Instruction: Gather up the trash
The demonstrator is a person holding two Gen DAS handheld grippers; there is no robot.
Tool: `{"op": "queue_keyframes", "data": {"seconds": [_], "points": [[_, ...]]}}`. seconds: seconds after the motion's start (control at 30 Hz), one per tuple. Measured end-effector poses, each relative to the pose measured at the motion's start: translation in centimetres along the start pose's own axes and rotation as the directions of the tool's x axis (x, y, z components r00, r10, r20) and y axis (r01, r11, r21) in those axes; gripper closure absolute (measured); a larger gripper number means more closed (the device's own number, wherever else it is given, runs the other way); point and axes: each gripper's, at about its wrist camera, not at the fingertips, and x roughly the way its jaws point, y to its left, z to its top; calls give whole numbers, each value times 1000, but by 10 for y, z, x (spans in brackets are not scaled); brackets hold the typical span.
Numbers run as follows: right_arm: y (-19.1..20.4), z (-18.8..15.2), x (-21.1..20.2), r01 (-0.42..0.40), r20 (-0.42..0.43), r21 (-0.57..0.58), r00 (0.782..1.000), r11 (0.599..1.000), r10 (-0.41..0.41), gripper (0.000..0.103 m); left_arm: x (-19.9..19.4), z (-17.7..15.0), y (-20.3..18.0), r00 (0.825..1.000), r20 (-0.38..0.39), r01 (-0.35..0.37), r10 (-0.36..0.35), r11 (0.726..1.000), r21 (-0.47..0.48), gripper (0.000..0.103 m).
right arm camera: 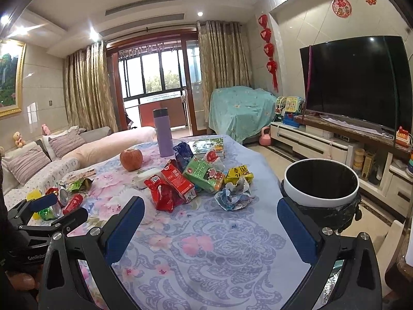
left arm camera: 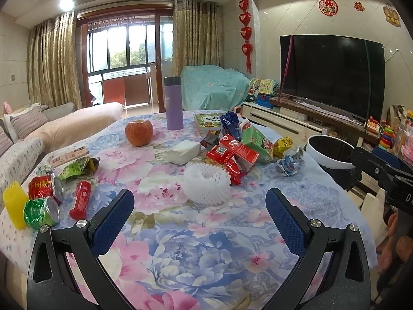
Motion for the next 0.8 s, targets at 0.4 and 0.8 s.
{"op": "queue_keyframes", "data": {"seconds": [0.4, 0.8], "points": [[-4, 0, 0, -11, 0, 10, 1000, 1000, 11, 0, -2, -3, 1, 1000, -1, 0, 0, 1000, 1, 0], [-2, -1, 0, -19, 1, 12, 1000, 1000, 19, 0, 0, -3, 2, 1000, -7, 4, -4, 1000, -1, 0]]}}
